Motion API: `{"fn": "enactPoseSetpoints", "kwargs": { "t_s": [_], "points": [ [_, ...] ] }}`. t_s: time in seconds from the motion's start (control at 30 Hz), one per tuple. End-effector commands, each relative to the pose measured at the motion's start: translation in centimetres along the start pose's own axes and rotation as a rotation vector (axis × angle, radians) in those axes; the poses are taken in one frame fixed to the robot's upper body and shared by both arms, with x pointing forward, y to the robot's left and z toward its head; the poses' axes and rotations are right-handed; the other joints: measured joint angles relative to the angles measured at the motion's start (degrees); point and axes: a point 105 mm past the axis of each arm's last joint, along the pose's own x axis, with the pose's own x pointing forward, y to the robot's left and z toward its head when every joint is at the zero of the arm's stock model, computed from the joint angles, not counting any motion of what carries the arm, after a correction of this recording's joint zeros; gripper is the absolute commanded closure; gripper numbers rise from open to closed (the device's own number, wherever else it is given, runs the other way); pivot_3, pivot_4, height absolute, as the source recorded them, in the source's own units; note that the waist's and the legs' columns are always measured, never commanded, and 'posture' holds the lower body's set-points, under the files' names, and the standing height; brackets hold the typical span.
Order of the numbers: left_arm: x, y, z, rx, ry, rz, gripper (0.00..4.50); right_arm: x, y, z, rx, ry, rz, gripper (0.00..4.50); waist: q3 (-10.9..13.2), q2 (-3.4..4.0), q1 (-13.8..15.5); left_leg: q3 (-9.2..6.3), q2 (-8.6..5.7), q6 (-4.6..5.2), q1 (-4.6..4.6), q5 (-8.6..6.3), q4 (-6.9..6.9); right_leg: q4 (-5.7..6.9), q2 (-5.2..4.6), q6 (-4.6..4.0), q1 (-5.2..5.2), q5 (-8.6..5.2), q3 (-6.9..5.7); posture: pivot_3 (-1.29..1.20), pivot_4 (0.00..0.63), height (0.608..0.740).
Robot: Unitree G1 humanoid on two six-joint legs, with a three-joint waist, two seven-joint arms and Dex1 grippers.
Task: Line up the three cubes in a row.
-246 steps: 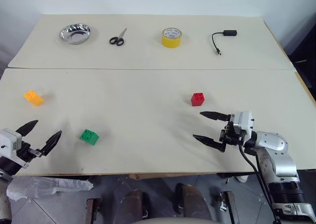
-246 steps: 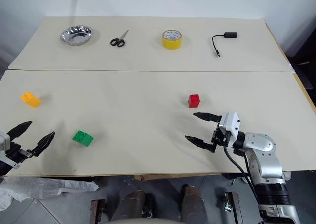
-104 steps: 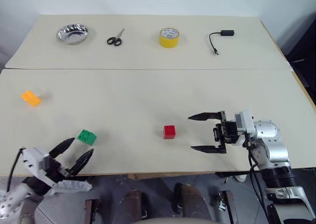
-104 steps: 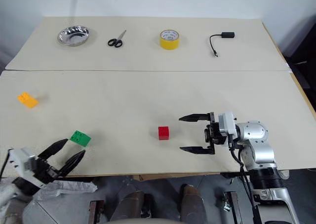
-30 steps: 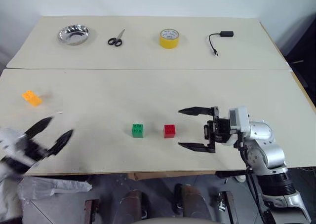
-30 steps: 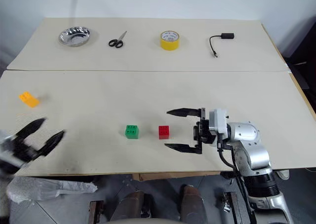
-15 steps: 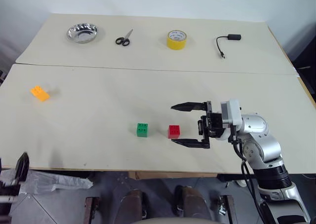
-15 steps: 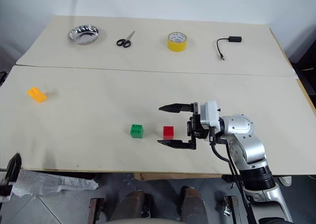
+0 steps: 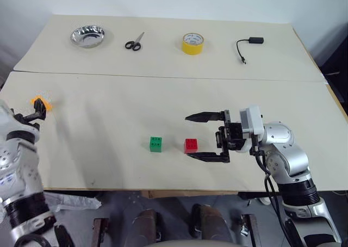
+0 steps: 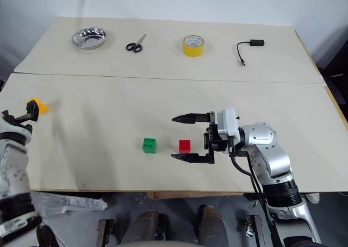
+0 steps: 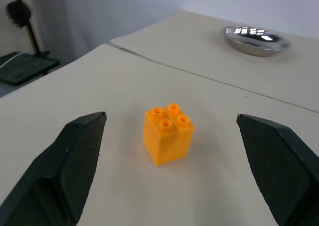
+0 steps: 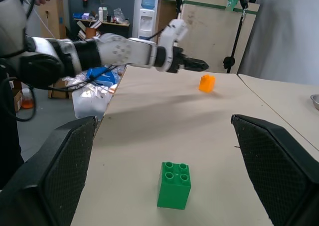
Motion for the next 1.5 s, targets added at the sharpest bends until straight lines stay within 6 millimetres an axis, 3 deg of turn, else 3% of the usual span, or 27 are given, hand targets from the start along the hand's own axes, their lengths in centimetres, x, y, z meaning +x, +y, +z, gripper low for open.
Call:
{"fn": "enactPoseSetpoints", "kwargs": {
  "t_s": [0.03,0.2,0.33,0.47,0.7,0.8,0.93,1.0,1.07,1.2,1.33,1.5],
  "points": [
    [1.2,-0.9,-0.2,-0.006,0.010,0.047,0.04,0.2,-0.1,0.7,-0.034,-0.020,0.014,0.00,0.00,-0.01,0.05,-0.01,0.00,0.00,0.00,0.00,0.00,0.00,0.00,0.00,0.01,0.00,-0.02,0.00,0.150,0.740],
    [2.7,-2.7,-1.0,0.001,0.047,0.028,0.04,0.1,-0.1,0.6,-0.035,-0.019,0.012,0.00,0.01,-0.02,0.04,-0.01,0.01,0.00,-0.04,0.01,0.01,-0.02,0.02,0.01,0.01,-0.01,-0.15,0.00,0.150,0.740],
    [3.4,-1.9,-1.1,0.025,0.044,0.096,0.04,0.1,-0.1,0.5,-0.034,-0.019,0.002,0.00,0.01,-0.02,-0.04,-0.01,0.01,0.00,-0.04,0.02,0.01,-0.02,0.02,0.02,0.01,-0.01,-0.20,0.00,0.150,0.740],
    [3.7,-1.5,-1.6,0.028,0.057,0.102,0.90,-0.3,0.1,0.1,-0.022,-0.012,-0.015,0.00,0.01,-0.03,-0.01,-0.02,0.02,-0.01,-0.05,0.02,0.01,-0.03,0.01,0.02,0.01,-0.01,-0.30,0.00,0.150,0.740],
    [3.9,-1.2,-2.0,0.048,0.051,0.060,3.02,-0.9,0.1,-0.6,-0.013,0.002,-0.042,0.00,0.03,-0.06,0.08,-0.11,0.01,0.00,-0.05,0.02,0.04,-0.03,-0.02,0.02,0.10,-0.01,-0.38,0.00,0.150,0.740],
    [3.9,-1.6,-1.4,0.004,0.029,-0.018,3.04,-1.2,0.3,-1.1,-0.008,0.019,-0.050,0.00,0.03,-0.06,0.10,-0.13,0.01,0.00,-0.05,0.02,0.04,-0.04,-0.03,0.02,0.12,-0.01,-0.43,0.00,0.150,0.740],
    [2.1,-4.3,0.9,0.069,-0.069,-0.405,3.04,-1.9,0.4,-1.4,-0.009,0.042,-0.073,0.00,0.03,-0.06,-0.13,-0.15,0.01,-0.01,-0.06,0.02,0.03,-0.07,-0.04,0.02,0.14,-0.01,-0.58,0.00,0.150,0.740],
    [0.1,-5.6,1.8,0.142,-0.110,-0.647,3.04,-2.3,0.5,-1.4,-0.009,0.053,-0.085,0.00,0.03,-0.05,-0.40,-0.12,0.04,-0.03,-0.05,0.01,-0.01,-0.09,-0.04,0.01,0.12,-0.01,-0.71,0.00,0.150,0.740],
    [-3.1,-6.9,2.3,0.217,-0.108,-0.957,3.04,-2.7,0.7,-1.4,-0.008,0.065,-0.093,0.00,0.04,-0.04,-0.61,-0.05,0.08,-0.05,-0.09,0.01,-0.07,-0.29,-0.02,0.00,0.10,-0.04,-0.76,0.00,0.150,0.740],
    [-7.9,-7.8,2.2,0.262,-0.007,-1.365,3.04,-3.6,1.1,-1.5,-0.002,0.094,-0.111,0.00,0.11,0.08,-0.59,-0.01,0.11,-0.07,-0.07,0.01,-0.06,-0.33,-0.01,-0.02,0.12,-0.06,-0.74,0.00,0.150,0.740],
    [-11.3,-8.2,-0.9,0.454,0.196,-1.730,3.04,-4.7,1.4,-1.5,0.003,0.130,-0.138,0.00,0.23,0.29,0.09,-0.01,0.10,-0.07,-0.05,0.01,-0.01,-0.32,-0.01,-0.01,0.17,-0.07,-0.73,0.00,0.150,0.740],
    [-11.5,-9.6,-3.9,0.537,0.236,-1.899,3.04,-4.8,1.6,-1.4,0.004,0.134,-0.148,0.00,0.32,0.45,0.19,0.10,0.00,-0.08,-0.06,0.01,-0.01,-0.31,0.03,-0.01,0.15,-0.07,-0.70,0.00,0.150,0.740]
  ]
}}
